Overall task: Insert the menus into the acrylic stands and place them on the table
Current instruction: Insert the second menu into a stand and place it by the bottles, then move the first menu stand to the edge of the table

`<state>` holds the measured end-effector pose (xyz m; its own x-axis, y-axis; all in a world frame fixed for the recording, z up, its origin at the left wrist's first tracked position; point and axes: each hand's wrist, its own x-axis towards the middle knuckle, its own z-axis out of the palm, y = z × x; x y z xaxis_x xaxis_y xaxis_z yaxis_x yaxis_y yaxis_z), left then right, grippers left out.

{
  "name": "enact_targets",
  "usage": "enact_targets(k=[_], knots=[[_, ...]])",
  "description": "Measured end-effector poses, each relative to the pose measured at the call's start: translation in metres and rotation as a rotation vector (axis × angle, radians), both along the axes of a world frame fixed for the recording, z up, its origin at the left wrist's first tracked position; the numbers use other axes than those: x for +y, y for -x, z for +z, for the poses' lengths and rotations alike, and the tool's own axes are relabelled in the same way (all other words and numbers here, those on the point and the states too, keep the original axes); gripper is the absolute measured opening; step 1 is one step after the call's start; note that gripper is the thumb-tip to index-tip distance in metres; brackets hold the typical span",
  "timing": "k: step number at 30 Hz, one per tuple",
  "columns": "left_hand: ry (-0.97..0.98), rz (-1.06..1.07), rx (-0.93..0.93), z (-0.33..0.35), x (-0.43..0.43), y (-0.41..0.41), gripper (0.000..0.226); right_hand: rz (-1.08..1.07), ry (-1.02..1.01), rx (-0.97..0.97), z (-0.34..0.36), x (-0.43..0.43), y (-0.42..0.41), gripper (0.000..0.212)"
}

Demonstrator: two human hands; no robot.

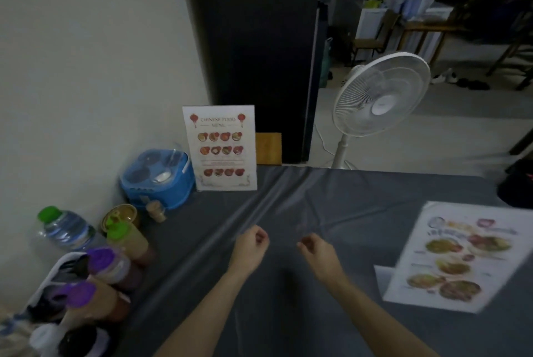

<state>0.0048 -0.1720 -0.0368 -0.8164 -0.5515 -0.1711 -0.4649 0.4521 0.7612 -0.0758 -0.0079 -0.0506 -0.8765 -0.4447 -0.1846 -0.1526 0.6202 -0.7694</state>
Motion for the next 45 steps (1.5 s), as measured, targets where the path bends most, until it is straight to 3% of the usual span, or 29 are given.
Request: enact_targets(k=[8, 17, 36, 45], knots=[[0.367, -0.285, -0.233, -0.032, 0.088, -0.033, 0.033, 0.277, -0.382, 0.154, -0.023, 0.077, -0.033, 0.046], [0.604, -0.419, -0.323, -0.034, 0.119, -0.051, 0.045, 0.390, -0.488, 0.229, -0.019, 0.112, -0.055, 0.042], [0.628, -0.708, -0.177, -0.015, 0.220, 0.000, 0.034, 0.022, -0.535, 0.124, 0.011, 0.257, -0.064, 0.050], [0.534, -0.605, -0.177, 0.002, 0.258, 0.028, 0.034, -0.134, -0.446, 0.073, 0.023, 0.326, -0.023, 0.052]])
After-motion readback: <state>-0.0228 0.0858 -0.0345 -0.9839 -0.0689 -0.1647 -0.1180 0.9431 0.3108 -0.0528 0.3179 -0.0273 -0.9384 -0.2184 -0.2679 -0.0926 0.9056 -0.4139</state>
